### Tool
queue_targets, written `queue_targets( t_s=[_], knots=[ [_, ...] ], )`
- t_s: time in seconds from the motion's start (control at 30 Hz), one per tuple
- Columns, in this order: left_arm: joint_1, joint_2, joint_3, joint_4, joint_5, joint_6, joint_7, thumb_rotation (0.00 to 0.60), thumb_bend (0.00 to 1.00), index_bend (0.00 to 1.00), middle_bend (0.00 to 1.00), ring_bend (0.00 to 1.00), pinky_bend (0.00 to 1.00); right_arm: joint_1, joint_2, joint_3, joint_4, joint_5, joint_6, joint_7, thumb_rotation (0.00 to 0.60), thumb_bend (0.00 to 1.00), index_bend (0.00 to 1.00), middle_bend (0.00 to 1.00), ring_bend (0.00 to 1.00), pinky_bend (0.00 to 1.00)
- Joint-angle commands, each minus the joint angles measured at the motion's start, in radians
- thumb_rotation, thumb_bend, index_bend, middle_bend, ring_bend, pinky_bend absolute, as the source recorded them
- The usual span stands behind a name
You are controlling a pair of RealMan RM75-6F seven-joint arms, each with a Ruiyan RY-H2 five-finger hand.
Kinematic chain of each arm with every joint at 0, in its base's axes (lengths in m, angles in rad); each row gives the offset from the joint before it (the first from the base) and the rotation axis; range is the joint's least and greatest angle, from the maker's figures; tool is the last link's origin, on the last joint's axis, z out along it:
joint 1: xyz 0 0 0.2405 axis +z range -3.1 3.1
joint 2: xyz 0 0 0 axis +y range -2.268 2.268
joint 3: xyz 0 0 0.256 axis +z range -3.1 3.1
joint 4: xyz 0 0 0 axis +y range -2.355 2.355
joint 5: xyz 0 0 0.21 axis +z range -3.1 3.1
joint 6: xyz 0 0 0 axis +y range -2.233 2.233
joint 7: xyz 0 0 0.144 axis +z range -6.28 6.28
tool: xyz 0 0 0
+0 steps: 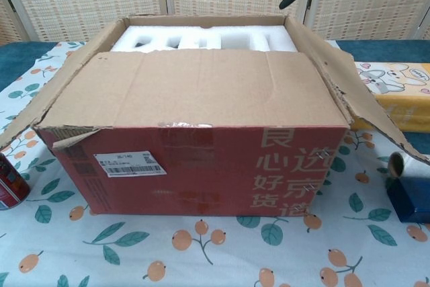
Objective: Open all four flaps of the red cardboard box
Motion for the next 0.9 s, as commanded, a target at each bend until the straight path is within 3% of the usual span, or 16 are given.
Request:
queue_targets(
  t_s=[0.03, 0.27, 0.53, 0.9],
  knots=[
    [0.001, 0.001, 0.000, 0.000, 0.001, 0.001, -0.002, 0.600, 0.39, 0.00, 0.01, 0.00, 0.01, -0.026, -0.043, 0.043, 0.022, -0.014, -0.056, 0.006, 0.600, 0.39, 0.00, 0.00, 0.00, 0.26],
    [0.003, 0.002, 0.002, -0.003, 0.011, 0.007, -0.008, 0.600, 0.39, 0.00, 0.01, 0.00, 0.01, -0.062, -0.120, 0.108, 0.049, 0.011, -0.167, -0.048, 0.600, 0.39, 0.00, 0.00, 0.00, 0.26],
    [0.007, 0.001, 0.004, -0.005, 0.022, 0.021, -0.011, 0.600, 0.39, 0.00, 0.01, 0.00, 0.01, -0.129, -0.178, 0.195, 0.041, 0.087, -0.305, -0.223, 0.600, 0.39, 0.00, 0.00, 0.00, 0.29],
    [0.007, 0.001, 0.006, -0.007, 0.028, 0.023, -0.002, 0.600, 0.39, 0.00, 0.01, 0.00, 0.01, -0.181, -0.204, 0.243, 0.039, 0.203, -0.393, -0.402, 0.600, 0.39, 0.00, 0.00, 0.00, 0.30]
  ],
)
